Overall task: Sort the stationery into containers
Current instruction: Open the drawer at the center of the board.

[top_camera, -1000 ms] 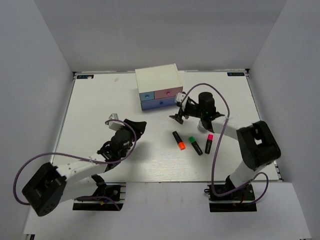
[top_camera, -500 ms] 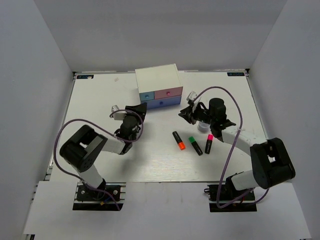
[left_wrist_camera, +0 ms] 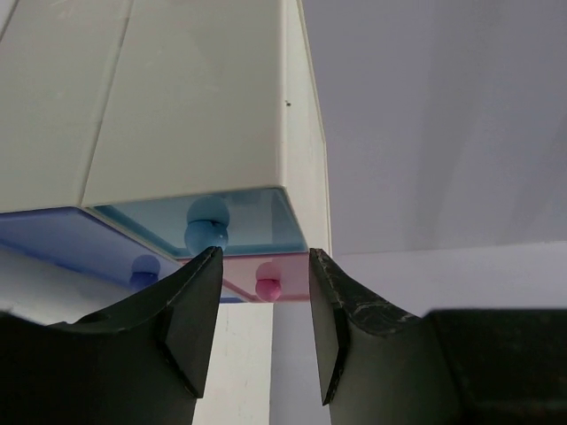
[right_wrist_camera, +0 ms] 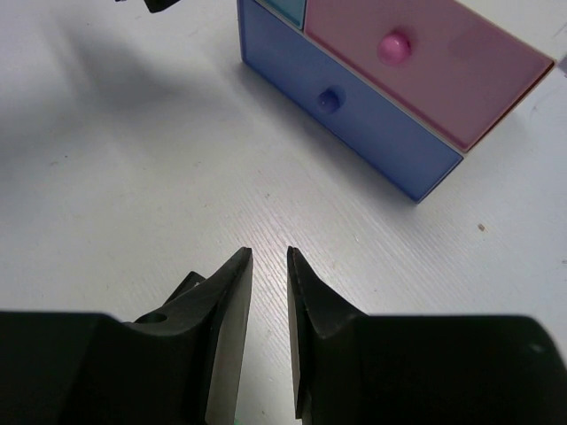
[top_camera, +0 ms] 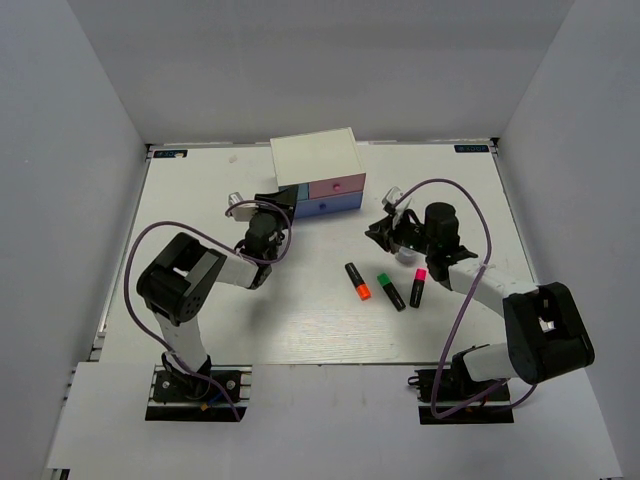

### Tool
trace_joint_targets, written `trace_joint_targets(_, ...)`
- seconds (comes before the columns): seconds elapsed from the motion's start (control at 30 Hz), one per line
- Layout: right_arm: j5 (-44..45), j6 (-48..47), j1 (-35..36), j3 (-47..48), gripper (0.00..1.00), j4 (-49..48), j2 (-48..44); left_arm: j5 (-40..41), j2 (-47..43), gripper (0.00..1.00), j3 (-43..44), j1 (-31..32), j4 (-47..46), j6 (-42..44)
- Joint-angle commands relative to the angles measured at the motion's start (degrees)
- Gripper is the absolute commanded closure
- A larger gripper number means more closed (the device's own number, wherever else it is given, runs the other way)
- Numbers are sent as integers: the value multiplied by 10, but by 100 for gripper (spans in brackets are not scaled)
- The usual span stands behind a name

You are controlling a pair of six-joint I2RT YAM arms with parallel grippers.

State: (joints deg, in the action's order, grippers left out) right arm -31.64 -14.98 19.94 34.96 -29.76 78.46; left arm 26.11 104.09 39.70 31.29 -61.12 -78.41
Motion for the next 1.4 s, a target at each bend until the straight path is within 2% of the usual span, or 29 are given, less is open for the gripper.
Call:
trace_joint_targets(0.0, 3, 10, -7, -1, 72, -26, -16, -20, -2, 46, 17, -4, 20, 0)
trace_joint_targets(0.3, 0, 13, -14, -4, 70, -36, -10, -7, -21, 46, -5, -4, 46, 0)
trace_joint_targets(0.43, 1, 14, -16, -1, 70, -37, -10, -7, 0, 50, 6, -4, 52, 0)
trace_joint_targets(0.7, 3, 7, -23, -3, 70, -29, -16, -7, 35, 54, 28, -15, 40, 0)
trace_joint_targets(1.17, -2, 5, -31, -9, 69, -27, -11, 5, 68, 53, 39, -20, -20, 5)
trace_joint_targets(1.23, -1, 6, -29, -10, 69, -28, -12, 5, 68, 55, 39, -20, -20, 5)
trace_joint_targets(1.33, -4, 5, -32, -9, 69, -28, -12, 5, 74, 71, 39, -20, -26, 5)
trace_joint_targets(1.37, -4, 4, -31, -10, 69, -27, -11, 5, 74, 79, 44, -20, -26, 5)
